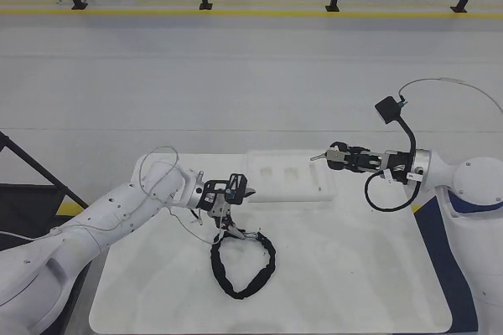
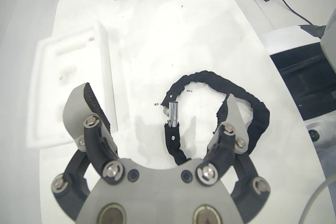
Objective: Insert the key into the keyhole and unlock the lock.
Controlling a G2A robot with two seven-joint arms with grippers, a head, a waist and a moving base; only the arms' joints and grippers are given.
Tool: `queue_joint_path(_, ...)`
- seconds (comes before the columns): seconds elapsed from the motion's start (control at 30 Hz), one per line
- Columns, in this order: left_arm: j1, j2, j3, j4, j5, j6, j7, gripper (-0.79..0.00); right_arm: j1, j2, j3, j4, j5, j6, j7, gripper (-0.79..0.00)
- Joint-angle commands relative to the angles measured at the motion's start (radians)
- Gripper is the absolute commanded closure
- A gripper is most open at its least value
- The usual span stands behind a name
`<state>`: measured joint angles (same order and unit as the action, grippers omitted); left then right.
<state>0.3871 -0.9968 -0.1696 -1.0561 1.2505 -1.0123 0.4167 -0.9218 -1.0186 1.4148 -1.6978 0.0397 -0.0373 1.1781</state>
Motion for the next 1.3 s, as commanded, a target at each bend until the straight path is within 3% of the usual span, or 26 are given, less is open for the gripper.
queue_joint_path(0.0,0.009,-0.007,0.000,0.020,0.019,0.000,-0.014,-0.785,0.000,0.000,0.000,0.000,0.000,0.000,0.000,0.000)
queue_joint_path(0.17,0.030,-0.028,0.000,0.066,0.009,0.000,-0.050,-0.785,0.000,0.000,0.000,0.000,0.000,0.000,0.000,0.000)
queue_joint_path(0.7,0.030,-0.028,0.000,0.066,0.009,0.000,-0.050,-0.785,0.000,0.000,0.000,0.000,0.000,0.000,0.000,0.000)
queue_joint_path(0.8,0.066,-0.031,-0.004,0.069,0.003,0.034,-0.068,-0.785,0.000,0.000,0.000,0.000,0.000,0.000,0.000,0.000)
queue_joint_path(1.0,0.112,-0.056,0.000,0.077,0.115,0.052,-0.038,-0.785,0.000,0.000,0.000,0.000,0.000,0.000,0.000,0.000)
queue_joint_path(1.27,0.127,-0.105,0.000,0.177,0.247,0.105,0.074,-0.785,0.000,0.000,0.000,0.000,0.000,0.000,0.000,0.000)
